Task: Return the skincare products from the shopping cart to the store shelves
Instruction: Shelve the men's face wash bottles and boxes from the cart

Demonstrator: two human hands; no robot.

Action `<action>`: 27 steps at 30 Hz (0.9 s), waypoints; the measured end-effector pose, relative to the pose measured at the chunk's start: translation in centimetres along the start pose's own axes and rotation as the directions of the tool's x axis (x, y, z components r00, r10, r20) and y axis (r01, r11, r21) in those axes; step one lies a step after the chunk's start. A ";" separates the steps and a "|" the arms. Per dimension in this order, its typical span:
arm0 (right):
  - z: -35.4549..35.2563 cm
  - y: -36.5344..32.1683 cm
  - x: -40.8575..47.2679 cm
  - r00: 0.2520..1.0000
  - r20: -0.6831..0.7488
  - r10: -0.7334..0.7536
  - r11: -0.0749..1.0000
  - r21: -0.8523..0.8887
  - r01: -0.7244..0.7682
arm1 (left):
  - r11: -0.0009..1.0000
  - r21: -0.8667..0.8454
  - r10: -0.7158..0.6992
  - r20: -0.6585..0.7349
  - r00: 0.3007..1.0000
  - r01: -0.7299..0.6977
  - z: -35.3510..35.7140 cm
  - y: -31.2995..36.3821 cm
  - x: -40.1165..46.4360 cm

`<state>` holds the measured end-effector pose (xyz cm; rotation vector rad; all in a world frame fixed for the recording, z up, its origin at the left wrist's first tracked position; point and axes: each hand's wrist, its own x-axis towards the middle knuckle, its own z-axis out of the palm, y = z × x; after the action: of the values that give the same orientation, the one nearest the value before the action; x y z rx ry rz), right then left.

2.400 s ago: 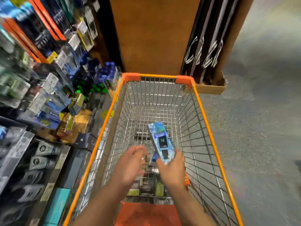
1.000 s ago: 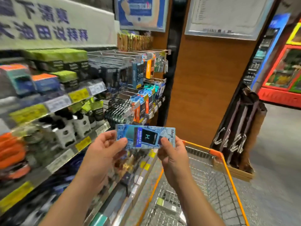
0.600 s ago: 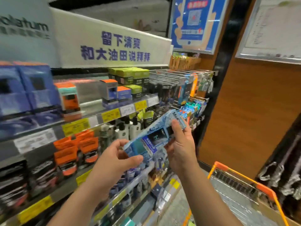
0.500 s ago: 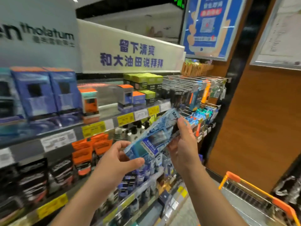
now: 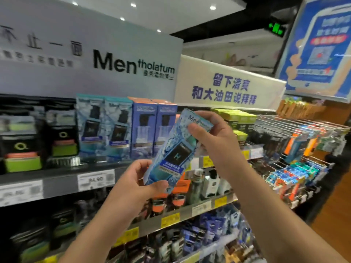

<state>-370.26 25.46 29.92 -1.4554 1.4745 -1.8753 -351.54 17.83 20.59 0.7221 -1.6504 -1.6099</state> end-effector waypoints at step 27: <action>17.6 -8.6 11.3 0.803 0.585 -0.116 0.545 -0.638 0.544 | 0.966 0.162 0.253 -0.411 0.876 -0.203 -9.5 2.4 -1.9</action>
<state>-357.27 11.34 41.88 -2.5556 1.9305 -0.7930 -342.64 13.83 22.50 0.8363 -1.4453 -1.0997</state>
